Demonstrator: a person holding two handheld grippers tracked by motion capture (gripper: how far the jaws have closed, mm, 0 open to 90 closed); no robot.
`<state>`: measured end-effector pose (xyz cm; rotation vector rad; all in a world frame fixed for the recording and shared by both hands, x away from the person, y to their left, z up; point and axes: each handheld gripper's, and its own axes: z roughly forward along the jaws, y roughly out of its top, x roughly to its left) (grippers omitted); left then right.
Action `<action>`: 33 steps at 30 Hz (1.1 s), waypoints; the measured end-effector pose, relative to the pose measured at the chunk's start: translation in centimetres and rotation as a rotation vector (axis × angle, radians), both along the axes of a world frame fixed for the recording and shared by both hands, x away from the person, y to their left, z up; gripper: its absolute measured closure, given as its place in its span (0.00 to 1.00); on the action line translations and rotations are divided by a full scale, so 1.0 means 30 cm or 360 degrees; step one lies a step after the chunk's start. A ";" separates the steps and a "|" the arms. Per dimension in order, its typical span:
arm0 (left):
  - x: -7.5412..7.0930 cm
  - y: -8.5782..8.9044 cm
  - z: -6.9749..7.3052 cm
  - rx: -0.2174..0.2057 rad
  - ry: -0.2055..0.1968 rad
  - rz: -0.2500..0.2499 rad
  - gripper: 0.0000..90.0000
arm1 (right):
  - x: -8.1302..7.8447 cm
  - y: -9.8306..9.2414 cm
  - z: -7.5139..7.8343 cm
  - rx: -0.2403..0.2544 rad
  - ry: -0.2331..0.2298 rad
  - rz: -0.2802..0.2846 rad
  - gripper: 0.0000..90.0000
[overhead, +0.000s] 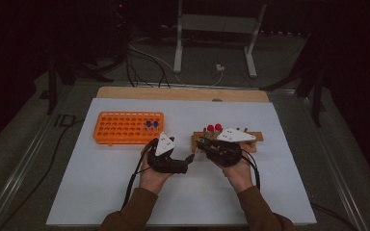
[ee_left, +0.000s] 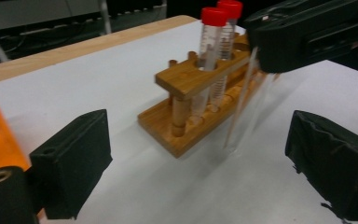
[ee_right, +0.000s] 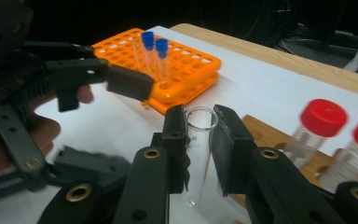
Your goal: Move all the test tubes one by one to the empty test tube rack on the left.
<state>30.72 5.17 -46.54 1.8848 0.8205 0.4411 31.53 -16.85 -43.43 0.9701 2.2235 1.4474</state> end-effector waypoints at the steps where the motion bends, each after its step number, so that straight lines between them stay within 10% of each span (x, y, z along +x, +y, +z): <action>1: -0.001 -0.005 0.000 -0.0006 -0.0005 -0.0007 0.15 | -0.001 0.005 -0.001 0.0000 -0.0001 0.0005 0.84; 15: -0.004 -0.034 -0.007 -0.0039 -0.0018 -0.0111 0.60 | -0.007 0.035 -0.007 0.0025 0.0022 0.0049 0.84; 33: -0.009 -0.042 -0.012 -0.0046 -0.0028 -0.0176 0.82 | -0.008 0.041 -0.010 0.0021 0.0026 0.0065 0.84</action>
